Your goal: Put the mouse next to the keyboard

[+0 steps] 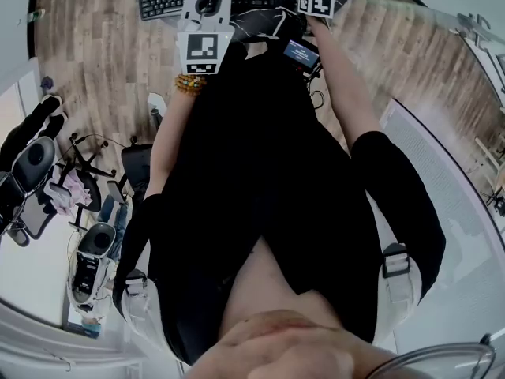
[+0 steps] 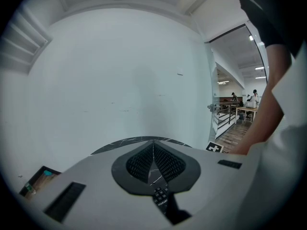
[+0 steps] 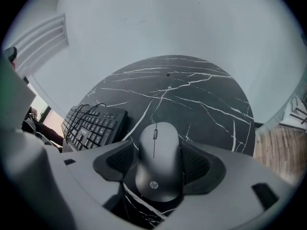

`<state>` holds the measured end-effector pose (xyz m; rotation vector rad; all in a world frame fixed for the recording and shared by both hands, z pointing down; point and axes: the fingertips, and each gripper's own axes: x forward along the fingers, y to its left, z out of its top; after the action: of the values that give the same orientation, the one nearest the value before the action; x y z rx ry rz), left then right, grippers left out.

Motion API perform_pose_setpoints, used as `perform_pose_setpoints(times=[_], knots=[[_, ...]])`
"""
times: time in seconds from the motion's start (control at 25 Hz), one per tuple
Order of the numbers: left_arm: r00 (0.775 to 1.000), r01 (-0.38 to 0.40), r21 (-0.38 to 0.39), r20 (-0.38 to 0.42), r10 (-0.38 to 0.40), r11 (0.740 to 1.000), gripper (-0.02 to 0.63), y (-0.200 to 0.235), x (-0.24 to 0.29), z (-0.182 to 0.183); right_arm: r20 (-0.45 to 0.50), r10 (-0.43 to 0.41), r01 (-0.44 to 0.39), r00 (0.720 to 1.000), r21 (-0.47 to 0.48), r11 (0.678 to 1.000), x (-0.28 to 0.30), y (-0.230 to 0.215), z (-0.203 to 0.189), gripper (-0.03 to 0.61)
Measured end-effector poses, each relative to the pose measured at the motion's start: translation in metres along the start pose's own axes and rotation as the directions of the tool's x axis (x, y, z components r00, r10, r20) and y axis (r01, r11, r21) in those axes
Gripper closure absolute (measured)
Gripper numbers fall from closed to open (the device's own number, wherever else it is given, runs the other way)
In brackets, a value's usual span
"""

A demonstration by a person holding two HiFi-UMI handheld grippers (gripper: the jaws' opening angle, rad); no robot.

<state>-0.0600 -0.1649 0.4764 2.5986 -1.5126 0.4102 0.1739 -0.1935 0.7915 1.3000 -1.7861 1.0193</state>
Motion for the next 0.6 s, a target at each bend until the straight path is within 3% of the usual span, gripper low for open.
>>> perform_pose_setpoints(times=[0.12, 0.36, 0.6], knots=[[1.0, 0.005, -0.003, 0.015, -0.005, 1.0, 0.597, -0.001, -0.003, 0.005, -0.022, -0.002, 0.002, 1.0, 0.005, 1.0, -0.003, 0.001, -0.003, 0.29], [1.0, 0.012, -0.007, 0.026, -0.012, 1.0, 0.597, 0.0, -0.009, 0.004, 0.028, -0.003, 0.003, 1.0, -0.009, 1.0, -0.019, 0.006, 0.006, 0.29], [0.998, 0.035, -0.008, 0.047, -0.035, 0.999, 0.597, -0.002, -0.007, 0.008, 0.145, -0.032, 0.037, 0.989, -0.03, 0.999, -0.048, 0.01, 0.031, 0.29]])
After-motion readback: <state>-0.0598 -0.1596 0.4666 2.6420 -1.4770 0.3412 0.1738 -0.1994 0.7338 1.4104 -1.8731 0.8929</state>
